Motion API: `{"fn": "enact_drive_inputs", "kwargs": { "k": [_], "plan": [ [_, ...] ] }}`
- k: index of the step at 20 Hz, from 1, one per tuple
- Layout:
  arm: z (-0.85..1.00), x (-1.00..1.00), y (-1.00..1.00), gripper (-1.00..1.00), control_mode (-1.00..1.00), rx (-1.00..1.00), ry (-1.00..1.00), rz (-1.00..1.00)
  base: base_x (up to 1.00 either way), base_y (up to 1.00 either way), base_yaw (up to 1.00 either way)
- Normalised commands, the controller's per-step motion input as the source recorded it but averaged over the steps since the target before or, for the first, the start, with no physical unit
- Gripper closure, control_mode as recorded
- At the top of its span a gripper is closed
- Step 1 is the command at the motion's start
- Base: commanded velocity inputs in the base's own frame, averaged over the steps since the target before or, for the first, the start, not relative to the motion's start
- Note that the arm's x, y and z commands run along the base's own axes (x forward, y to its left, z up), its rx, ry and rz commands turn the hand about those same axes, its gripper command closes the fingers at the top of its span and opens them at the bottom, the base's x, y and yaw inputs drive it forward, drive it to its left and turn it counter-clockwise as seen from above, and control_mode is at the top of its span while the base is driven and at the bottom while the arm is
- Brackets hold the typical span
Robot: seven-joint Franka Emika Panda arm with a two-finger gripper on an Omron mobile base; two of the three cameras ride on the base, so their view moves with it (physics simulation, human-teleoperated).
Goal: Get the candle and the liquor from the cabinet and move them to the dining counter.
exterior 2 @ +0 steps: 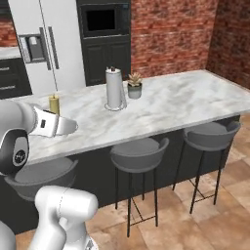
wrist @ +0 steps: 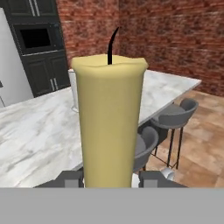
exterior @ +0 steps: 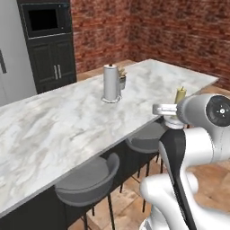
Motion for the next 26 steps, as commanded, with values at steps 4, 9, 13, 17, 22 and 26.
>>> {"fn": "enact_drive_inputs", "kwargs": {
  "k": [4, 9, 13, 17, 22, 26],
  "plan": [
    [0.00, 0.00, 0.00, 1.00, 1.00, 0.00, 0.00, 0.00, 0.06, -0.41, 0.44],
    [0.00, 0.00, 0.00, 1.00, 1.00, 0.00, 0.00, 0.00, 0.10, -0.36, 0.46],
    [0.00, 0.00, 0.00, 1.00, 1.00, 0.00, 0.00, 0.00, 0.17, -0.30, 0.48],
    [0.00, 0.00, 0.00, 1.00, 1.00, 0.00, 0.00, 0.00, 0.18, -0.42, 0.36],
    [0.00, 0.00, 0.00, 1.00, 1.00, 0.00, 0.00, 0.00, 0.19, -0.44, 0.32],
    [0.00, 0.00, 0.00, 1.00, 1.00, 0.00, 0.00, 0.00, 0.33, -0.43, 0.25]
  ]
}}
